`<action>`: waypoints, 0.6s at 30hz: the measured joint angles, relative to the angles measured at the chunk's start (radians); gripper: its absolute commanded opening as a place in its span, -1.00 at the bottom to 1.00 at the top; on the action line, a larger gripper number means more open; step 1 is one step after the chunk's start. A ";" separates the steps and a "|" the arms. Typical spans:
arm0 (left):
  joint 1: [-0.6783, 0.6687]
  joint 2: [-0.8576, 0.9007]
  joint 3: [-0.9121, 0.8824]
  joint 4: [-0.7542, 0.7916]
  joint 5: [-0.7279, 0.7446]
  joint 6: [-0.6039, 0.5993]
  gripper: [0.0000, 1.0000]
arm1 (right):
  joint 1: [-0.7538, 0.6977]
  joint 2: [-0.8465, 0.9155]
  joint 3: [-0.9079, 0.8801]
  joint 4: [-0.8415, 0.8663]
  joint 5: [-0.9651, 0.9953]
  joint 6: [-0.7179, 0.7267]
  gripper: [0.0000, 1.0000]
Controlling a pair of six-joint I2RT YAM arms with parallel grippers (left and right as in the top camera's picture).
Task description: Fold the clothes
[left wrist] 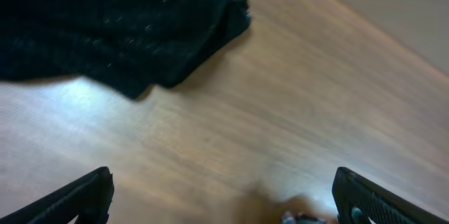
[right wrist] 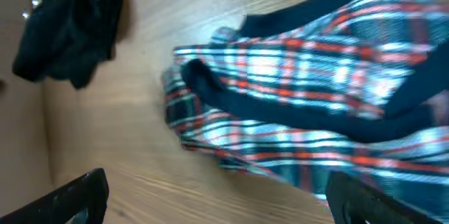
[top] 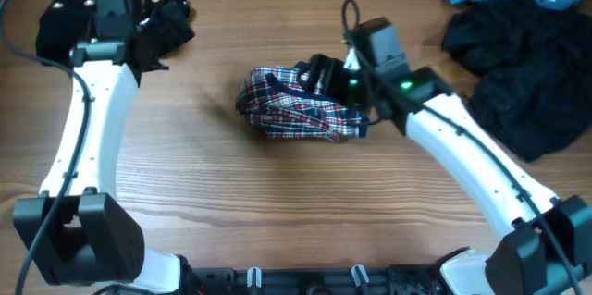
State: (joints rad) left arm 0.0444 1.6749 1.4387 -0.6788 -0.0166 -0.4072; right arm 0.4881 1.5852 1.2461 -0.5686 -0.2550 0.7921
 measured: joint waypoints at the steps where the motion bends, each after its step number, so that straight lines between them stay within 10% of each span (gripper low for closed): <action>1: 0.002 0.000 0.000 -0.008 0.000 0.000 1.00 | 0.018 0.005 0.000 0.008 0.014 0.027 0.99; 18: 0.003 0.000 0.000 -0.036 0.007 0.001 1.00 | 0.145 0.167 0.000 -0.077 -0.033 0.173 0.99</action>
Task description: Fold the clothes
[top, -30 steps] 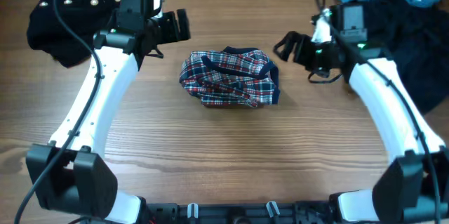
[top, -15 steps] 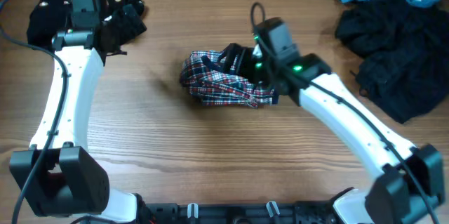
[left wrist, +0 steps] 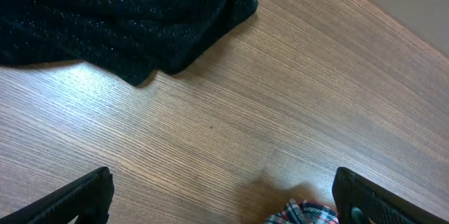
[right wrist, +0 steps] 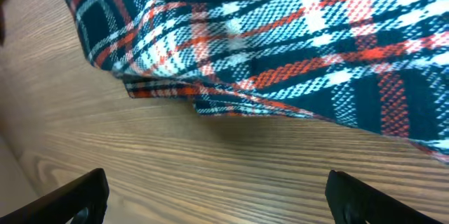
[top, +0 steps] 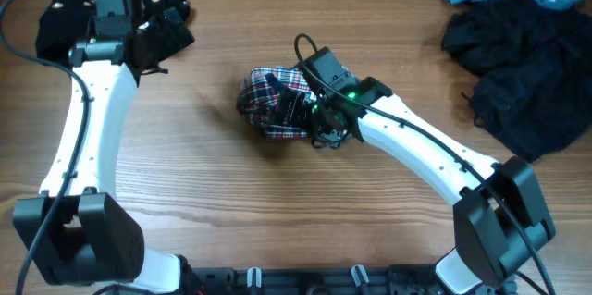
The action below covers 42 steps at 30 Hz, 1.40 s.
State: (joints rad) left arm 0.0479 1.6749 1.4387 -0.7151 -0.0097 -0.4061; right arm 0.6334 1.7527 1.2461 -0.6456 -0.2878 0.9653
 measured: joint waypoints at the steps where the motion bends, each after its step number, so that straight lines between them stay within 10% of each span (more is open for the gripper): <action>1: 0.000 0.000 0.000 0.000 0.000 0.000 1.00 | 0.000 0.000 -0.001 0.000 0.000 0.005 0.99; 24: 0.000 0.000 0.000 -0.008 0.000 0.000 0.99 | -0.106 0.156 -0.068 0.323 -0.019 0.095 1.00; 33: 0.000 0.000 0.000 -0.008 0.000 0.000 0.99 | -0.180 0.187 -0.067 0.468 -0.030 -0.286 0.99; 42: 0.000 0.000 0.000 -0.008 0.000 0.000 0.99 | -0.327 0.194 0.006 0.259 -0.143 -0.737 0.99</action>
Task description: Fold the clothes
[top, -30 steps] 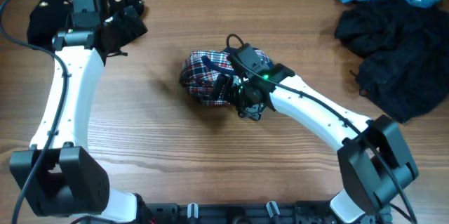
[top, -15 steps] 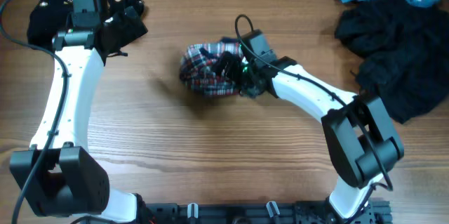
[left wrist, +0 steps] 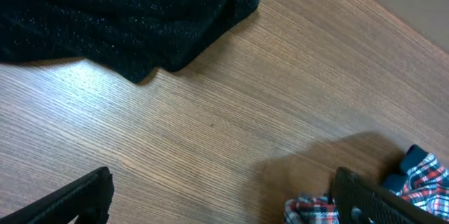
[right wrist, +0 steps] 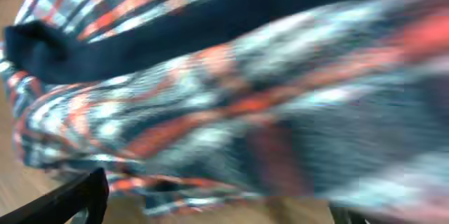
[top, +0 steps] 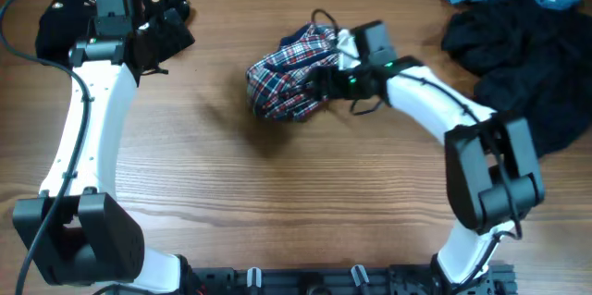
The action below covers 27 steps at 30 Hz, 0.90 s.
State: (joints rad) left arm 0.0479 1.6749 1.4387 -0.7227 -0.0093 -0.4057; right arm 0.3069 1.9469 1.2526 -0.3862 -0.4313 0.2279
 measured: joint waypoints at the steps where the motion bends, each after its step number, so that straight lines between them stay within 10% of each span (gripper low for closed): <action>1: 0.000 0.000 0.000 0.000 0.000 0.000 1.00 | -0.020 0.000 0.006 -0.003 -0.002 -0.025 0.99; 27: 0.000 0.000 0.000 0.004 0.019 0.000 1.00 | -0.106 0.041 0.031 0.034 -0.214 0.056 0.99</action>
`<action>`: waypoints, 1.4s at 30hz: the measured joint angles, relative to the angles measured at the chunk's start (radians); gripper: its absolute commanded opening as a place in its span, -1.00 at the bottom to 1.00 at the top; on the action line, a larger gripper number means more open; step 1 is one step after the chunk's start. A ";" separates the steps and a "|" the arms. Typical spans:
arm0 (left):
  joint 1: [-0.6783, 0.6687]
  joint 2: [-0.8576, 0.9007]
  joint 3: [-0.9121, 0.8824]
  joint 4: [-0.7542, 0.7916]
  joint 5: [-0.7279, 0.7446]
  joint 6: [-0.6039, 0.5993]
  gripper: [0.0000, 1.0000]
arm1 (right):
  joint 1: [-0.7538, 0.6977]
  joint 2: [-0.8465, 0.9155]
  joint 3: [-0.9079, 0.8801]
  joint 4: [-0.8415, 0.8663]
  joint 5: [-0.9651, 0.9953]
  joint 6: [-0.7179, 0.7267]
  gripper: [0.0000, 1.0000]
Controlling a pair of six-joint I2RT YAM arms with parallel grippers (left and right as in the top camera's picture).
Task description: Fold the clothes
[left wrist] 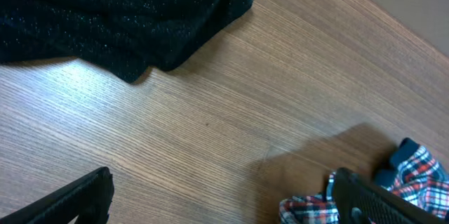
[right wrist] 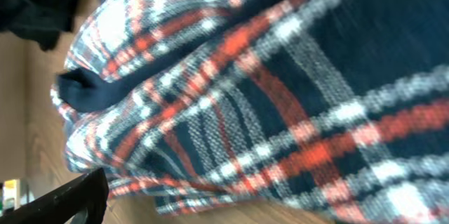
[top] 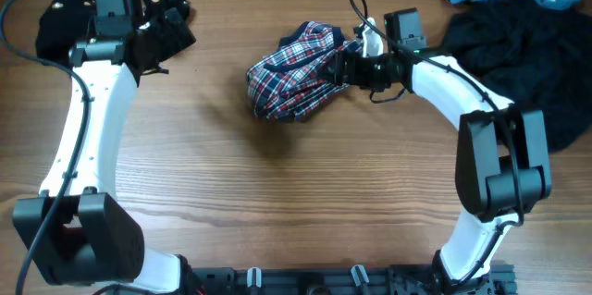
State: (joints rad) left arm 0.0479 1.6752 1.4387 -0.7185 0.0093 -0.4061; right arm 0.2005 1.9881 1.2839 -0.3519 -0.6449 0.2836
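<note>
A crumpled plaid garment (top: 294,71) in red, white and navy lies mid-table, its right end raised against my right gripper (top: 356,62). In the right wrist view the plaid cloth (right wrist: 266,90) fills the frame. There one fingertip (right wrist: 74,201) shows at the far left corner and the cloth covers the other, so the jaws of the right gripper (right wrist: 217,206) stand wide apart. My left gripper (left wrist: 224,206) is open over bare wood beside a black garment (left wrist: 119,20) at the table's far left corner (top: 148,18). A corner of the plaid (left wrist: 414,182) shows at the lower right of the left wrist view.
A large black pile of clothes (top: 518,64) lies at the right edge, with a blue garment behind it at the far right corner. The wooden table (top: 277,202) stretches toward the front. The right arm's cable (top: 353,4) loops above the plaid.
My right wrist has shifted to the right, and the plaid's raised right end has gone with it. The plaid now shows larger in the left wrist view. The left arm has not moved.
At first the plaid lay bunched mid-table with my right gripper at its right side. Then the gripper was low at its front edge. Later the plaid sat farther back with its right end lifted, and now it is drawn a little more rightward. My left gripper stayed open by the black garment.
</note>
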 measured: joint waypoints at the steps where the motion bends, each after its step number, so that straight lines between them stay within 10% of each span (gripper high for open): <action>1: 0.000 0.000 0.000 0.000 0.000 0.000 0.99 | 0.002 0.000 0.000 0.016 -0.003 0.006 0.99; 28: -0.126 0.053 0.000 0.034 0.102 0.127 0.99 | 0.000 0.072 0.013 0.097 0.032 -0.251 0.99; 42: -0.137 0.288 0.000 0.402 0.455 0.392 0.99 | -0.101 -0.502 0.078 -0.174 0.045 -0.222 0.99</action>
State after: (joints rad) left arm -0.0895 1.9633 1.4384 -0.3161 0.4648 -0.0143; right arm 0.0994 1.4857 1.3621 -0.5259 -0.6003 0.0612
